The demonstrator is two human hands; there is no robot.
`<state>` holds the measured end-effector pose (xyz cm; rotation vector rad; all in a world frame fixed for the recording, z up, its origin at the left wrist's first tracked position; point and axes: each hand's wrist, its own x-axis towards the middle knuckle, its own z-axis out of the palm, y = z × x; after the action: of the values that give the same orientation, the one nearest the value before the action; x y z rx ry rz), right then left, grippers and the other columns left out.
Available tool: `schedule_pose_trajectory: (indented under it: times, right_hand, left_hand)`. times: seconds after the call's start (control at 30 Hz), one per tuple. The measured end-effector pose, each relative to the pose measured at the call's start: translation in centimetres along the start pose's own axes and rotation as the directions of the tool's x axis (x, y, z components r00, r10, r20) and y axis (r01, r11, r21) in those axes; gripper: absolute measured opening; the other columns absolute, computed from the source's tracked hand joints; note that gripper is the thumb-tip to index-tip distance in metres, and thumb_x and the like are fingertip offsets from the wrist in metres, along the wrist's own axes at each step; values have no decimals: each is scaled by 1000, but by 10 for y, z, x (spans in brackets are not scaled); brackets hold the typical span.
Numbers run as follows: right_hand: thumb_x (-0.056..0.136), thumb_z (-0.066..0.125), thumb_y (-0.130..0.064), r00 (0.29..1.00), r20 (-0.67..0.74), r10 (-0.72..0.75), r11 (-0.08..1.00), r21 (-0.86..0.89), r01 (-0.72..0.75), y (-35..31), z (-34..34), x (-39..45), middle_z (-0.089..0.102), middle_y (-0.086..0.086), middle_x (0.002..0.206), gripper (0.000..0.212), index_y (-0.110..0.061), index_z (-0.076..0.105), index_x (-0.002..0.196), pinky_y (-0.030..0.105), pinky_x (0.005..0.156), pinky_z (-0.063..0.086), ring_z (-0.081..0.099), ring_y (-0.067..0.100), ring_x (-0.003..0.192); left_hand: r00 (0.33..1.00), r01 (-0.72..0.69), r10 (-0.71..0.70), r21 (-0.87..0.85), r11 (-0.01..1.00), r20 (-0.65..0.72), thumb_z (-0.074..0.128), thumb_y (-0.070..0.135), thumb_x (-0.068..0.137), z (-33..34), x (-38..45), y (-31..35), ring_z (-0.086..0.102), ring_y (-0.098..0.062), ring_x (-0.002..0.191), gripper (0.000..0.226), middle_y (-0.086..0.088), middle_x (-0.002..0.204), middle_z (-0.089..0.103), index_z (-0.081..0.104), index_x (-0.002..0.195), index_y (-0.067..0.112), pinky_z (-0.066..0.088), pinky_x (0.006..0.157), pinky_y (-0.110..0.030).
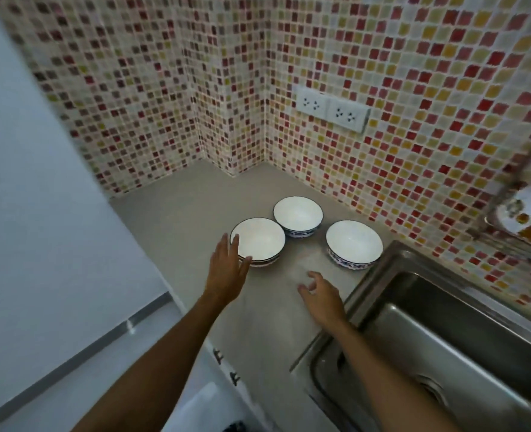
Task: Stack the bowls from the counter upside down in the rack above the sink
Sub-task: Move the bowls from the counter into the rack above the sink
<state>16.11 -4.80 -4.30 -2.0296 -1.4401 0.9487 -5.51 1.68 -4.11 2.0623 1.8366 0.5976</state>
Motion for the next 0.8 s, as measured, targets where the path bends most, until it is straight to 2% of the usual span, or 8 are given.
schedule_pose_trajectory:
  times: [0.1,0.23,0.37,0.5,0.6,0.7,0.8]
  right_hand:
    - [90,57,-42,999,19,39,995,86,-40,-29,18,25,60,3,97,51,-18,47,134,29,85,43,58,25,100]
    - [86,56,-56,992,26,124,980,156,-126,-52,41,56,58,12,129,65,-20,40,138,34,97,42,52,31,121]
    - [85,57,-58,970,10,243,945,222,-239,-64,59,81,49,11,141,73,-18,36,141,35,101,39,47,32,128]
    - [81,59,-58,951,17,308,911,282,-300,-67,76,95,58,11,131,71,-20,38,138,35,93,47,56,34,117]
    - [64,55,-66,939,18,344,888,318,-332,-56,92,106,68,9,114,77,-26,43,129,49,88,54,65,35,102]
    - [64,46,-59,926,40,376,861,355,-365,-48,106,114,67,13,113,75,-23,43,129,49,87,54,65,37,99]
    - [64,38,-54,915,50,401,832,398,-387,-45,117,117,66,18,114,73,-19,41,127,50,86,54,64,40,99]
  left_hand:
    - [997,82,-80,-157,984,22,42,38,97,-6,27,-20,15,-30,145,63,-17,156,17,20,147,7,15,116,-38]
    - [966,258,-241,-378,889,92,45,37,96,0,65,-37,24,-31,141,69,-20,153,24,16,147,1,19,114,-36]
    - [919,393,-332,-452,801,212,50,37,94,18,97,-46,34,-36,136,70,-26,147,35,20,146,1,27,113,-44]
    - [917,391,-303,-438,810,259,50,26,95,33,115,-51,39,-37,132,62,-24,143,42,24,144,0,31,110,-42]
    - [917,391,-294,-457,799,270,44,15,96,42,119,-57,42,-36,130,50,-22,142,45,31,142,2,33,109,-40]
    - [909,406,-288,-493,769,300,37,13,97,49,116,-58,47,-37,124,40,-21,136,51,42,135,3,38,102,-38]
    - [909,409,-286,-521,749,303,35,11,97,51,112,-57,49,-36,122,38,-21,134,52,44,132,3,38,100,-37]
